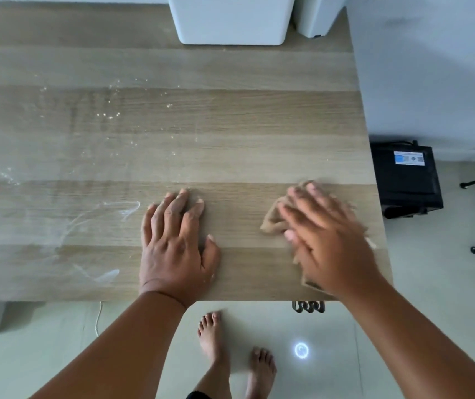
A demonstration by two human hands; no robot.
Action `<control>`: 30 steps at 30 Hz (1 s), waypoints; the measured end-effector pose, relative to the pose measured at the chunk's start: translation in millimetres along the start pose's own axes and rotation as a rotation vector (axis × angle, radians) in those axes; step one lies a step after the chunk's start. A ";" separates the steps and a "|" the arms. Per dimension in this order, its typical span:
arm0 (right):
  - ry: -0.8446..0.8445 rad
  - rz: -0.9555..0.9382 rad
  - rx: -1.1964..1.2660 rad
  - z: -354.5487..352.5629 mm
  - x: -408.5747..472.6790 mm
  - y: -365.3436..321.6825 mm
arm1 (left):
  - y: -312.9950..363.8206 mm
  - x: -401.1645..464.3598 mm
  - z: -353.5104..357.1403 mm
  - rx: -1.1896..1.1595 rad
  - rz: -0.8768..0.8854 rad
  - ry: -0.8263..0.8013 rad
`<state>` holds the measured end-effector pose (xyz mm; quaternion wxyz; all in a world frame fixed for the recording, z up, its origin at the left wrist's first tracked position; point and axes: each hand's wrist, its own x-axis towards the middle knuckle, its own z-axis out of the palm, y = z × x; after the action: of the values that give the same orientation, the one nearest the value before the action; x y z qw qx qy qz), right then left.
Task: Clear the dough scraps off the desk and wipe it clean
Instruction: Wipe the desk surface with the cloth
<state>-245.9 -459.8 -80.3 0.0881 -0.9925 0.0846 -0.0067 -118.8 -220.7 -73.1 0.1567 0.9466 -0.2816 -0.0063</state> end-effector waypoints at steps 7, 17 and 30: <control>0.092 0.391 -0.014 -0.1 87.4 20.1 | -2.0 0.4 1.1 -0.005 -0.003 -0.010; 0.043 0.041 -0.015 3.8 80.5 -20.4 | -2.2 -0.1 0.8 -0.009 0.002 -0.001; 0.158 -0.017 0.065 8.1 54.5 -15.6 | -6.2 0.7 3.4 -0.010 0.018 0.011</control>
<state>-189.4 -452.4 -85.6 0.1133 -0.9861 0.0826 -0.0887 -115.2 -217.1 -78.1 0.1631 0.9432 -0.2893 -0.0011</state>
